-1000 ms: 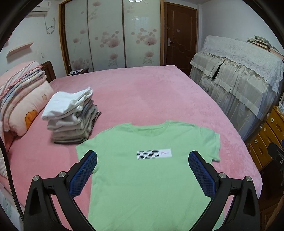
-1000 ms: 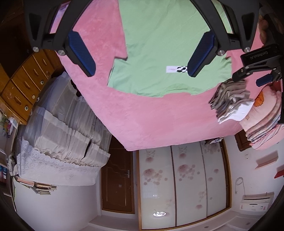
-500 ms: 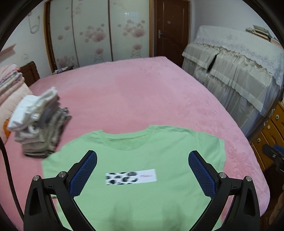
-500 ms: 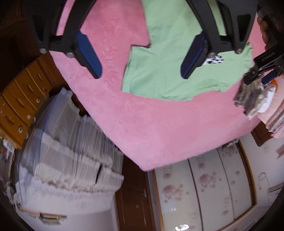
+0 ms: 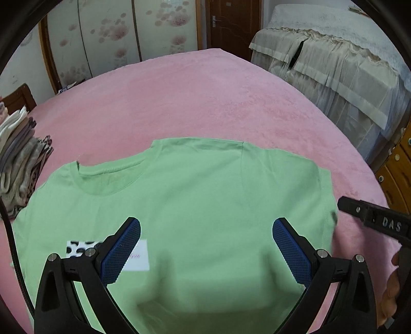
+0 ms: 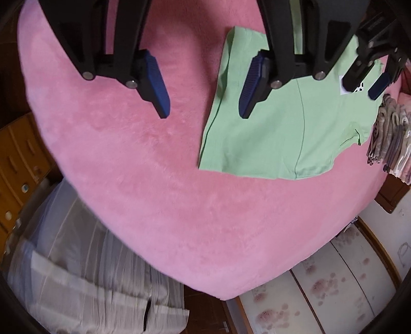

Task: Fold small clothes
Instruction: 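Grasp the sleeve edge of the green T-shirt with the right tool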

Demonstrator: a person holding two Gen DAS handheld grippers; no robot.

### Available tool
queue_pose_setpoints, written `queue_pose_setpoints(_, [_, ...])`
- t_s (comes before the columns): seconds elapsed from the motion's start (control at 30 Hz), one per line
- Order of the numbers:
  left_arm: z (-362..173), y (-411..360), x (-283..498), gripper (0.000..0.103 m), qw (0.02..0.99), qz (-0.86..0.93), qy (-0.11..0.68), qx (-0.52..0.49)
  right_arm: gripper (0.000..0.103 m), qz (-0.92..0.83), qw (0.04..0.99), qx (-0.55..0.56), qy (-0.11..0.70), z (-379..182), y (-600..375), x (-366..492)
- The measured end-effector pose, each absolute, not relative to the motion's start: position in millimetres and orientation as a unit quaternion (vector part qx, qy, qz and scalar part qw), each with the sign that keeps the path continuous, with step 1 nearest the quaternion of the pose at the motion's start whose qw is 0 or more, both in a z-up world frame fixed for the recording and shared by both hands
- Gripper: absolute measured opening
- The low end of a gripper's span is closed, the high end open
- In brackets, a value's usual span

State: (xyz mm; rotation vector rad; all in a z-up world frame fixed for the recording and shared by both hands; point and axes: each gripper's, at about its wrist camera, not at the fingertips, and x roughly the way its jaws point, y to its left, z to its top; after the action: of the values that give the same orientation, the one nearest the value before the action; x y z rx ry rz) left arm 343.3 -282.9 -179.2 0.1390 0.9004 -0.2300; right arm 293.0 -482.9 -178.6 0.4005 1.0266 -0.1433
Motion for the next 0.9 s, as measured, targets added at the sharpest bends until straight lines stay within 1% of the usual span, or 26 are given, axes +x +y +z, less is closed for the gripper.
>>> queue_pose_setpoints(0.13, [-184,-288,354,0.102,0.893,-0.103,0.431,0.075,0.056,-0.061,0.845,0.197,0.494,-196,-484,303])
queue_pose_setpoints(0.27, [-184,-277,359,0.102,0.894,-0.096,0.433,0.059,0.056,-0.057,0.843,0.212,0.49,-206,-485,310])
queue_pose_setpoints(0.3, [-184,-272,361,0.102,0.894,-0.093,0.435,0.053,0.054,-0.056,0.846,0.214,0.485,-207,-484,311])
queue_pose_setpoints(0.33, [-184,-267,363,0.102,0.893,-0.091,0.438,0.048,0.045,-0.051,0.846,0.216,0.484,-207,-484,312])
queue_pose_setpoints(0.37, [-184,-262,364,0.102,0.892,-0.089,0.441,0.042,0.025,-0.046,0.846,0.218,0.484,-207,-486,310])
queue_pose_setpoints(0.43, [-183,-251,365,0.102,0.89,-0.084,0.447,0.03,0.002,-0.033,0.842,0.225,0.488,-207,-485,313])
queue_pose_setpoints(0.57, [-175,-232,362,0.102,0.894,-0.076,0.44,0.015,0.001,-0.039,0.857,0.203,0.471,-192,-476,309])
queue_pose_setpoints(0.73, [-166,-205,356,0.102,0.902,-0.061,0.428,0.003,0.001,-0.022,0.882,0.177,0.435,-152,-449,306])
queue_pose_setpoints(0.9, [-165,-175,354,0.102,0.899,-0.046,0.435,-0.021,0.001,0.004,0.894,0.145,0.424,-123,-415,314])
